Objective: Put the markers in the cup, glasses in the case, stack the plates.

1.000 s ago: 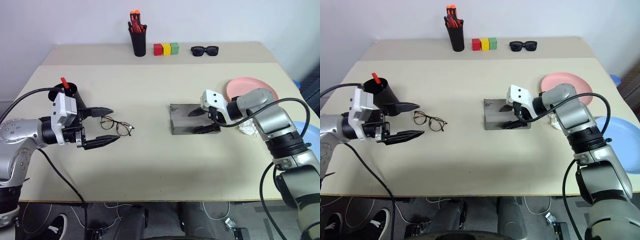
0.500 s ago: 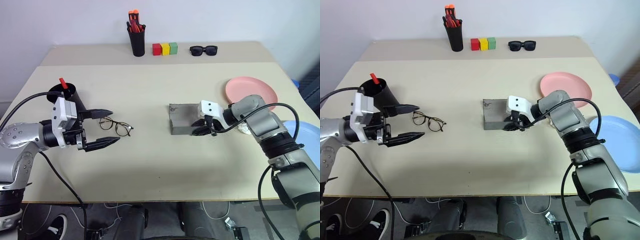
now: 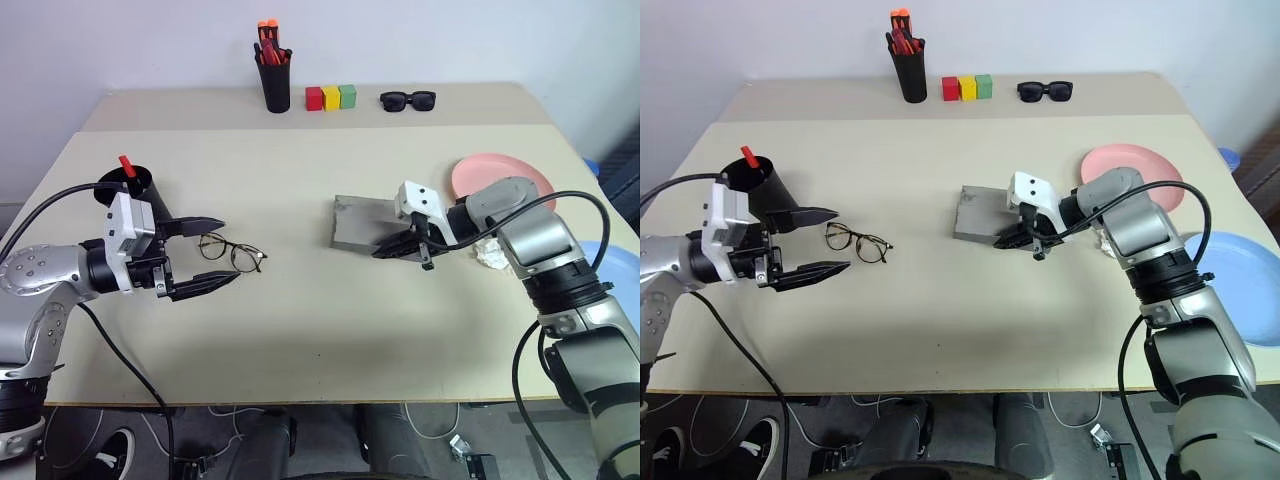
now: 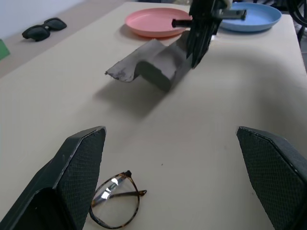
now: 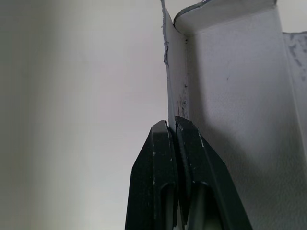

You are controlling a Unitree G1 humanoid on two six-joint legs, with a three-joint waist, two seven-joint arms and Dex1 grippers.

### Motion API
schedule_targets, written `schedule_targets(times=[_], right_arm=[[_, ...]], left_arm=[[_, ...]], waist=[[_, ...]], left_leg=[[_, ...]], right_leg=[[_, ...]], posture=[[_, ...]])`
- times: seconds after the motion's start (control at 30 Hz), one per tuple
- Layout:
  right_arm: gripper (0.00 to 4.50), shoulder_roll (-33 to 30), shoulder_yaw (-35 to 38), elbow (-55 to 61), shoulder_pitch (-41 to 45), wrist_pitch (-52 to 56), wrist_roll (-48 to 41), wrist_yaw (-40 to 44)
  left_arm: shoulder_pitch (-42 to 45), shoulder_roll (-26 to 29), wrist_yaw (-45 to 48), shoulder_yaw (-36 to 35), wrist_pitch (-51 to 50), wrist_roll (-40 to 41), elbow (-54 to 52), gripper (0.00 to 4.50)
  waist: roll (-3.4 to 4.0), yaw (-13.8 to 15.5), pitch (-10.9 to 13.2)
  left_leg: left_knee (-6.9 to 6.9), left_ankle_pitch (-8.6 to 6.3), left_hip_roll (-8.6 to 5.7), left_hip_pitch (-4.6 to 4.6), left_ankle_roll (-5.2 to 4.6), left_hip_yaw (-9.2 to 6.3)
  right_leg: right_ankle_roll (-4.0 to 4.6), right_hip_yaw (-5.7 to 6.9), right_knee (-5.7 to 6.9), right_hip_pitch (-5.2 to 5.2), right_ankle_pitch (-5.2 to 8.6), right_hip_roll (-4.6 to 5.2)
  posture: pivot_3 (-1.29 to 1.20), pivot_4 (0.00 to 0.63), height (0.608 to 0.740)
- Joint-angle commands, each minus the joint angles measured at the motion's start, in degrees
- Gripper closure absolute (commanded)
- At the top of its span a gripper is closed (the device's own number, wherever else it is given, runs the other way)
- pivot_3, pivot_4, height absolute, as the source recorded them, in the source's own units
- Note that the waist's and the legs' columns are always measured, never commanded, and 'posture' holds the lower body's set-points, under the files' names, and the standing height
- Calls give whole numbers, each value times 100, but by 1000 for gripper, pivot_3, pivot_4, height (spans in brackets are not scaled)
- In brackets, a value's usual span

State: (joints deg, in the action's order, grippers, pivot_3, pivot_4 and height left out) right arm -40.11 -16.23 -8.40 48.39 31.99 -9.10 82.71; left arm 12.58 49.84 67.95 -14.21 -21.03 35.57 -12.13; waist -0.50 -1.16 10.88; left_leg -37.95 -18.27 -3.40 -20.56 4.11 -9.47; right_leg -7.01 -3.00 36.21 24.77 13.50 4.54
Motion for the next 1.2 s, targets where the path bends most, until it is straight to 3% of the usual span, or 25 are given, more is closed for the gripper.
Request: schedule_targets(times=[0.03, 0.23, 0.5, 1.07, 1.2], right_arm=[[4445, -92, 265, 901, -10, 688, -534, 20], [4445, -19, 91, 1704, -353, 1185, -766, -354], [4445, 207, -321, 1769, -585, 871, -525, -913], [4445, 261, -753, 1693, -974, 512, -465, -951], [3112, 290, -770, 1588, -977, 484, -435, -964]], left_arm=[[132, 43, -57, -45, -46, 63, -149, 0], [226, -2, -101, 21, -87, 50, -160, 0], [185, 7, -159, 17, -180, 110, -299, 0], [372, 32, -446, 63, -608, 227, -668, 0], [383, 33, -481, 74, -658, 216, -708, 0]], waist=[[0, 9, 0], [-1, 16, 0], [-1, 9, 0], [-1, 10, -1], [-2, 9, -1]], left_leg=[[0, 0, 0, 0, 0, 0], [-1, 0, 0, 1, -1, 0], [-1, 0, 0, 0, 0, 0], [-1, 0, 0, 1, 0, 0], [-1, 0, 0, 1, 0, 0]], right_leg=[[0, 0, 0, 0, 0, 0], [0, 0, 0, -2, 0, 0], [0, 0, 0, -1, 0, 0], [0, 1, 0, -2, 0, 0], [0, 1, 0, -2, 0, 0]], posture=[[0, 150, 740], [0, 150, 740], [0, 150, 740], [0, 150, 740], [0, 150, 740]])
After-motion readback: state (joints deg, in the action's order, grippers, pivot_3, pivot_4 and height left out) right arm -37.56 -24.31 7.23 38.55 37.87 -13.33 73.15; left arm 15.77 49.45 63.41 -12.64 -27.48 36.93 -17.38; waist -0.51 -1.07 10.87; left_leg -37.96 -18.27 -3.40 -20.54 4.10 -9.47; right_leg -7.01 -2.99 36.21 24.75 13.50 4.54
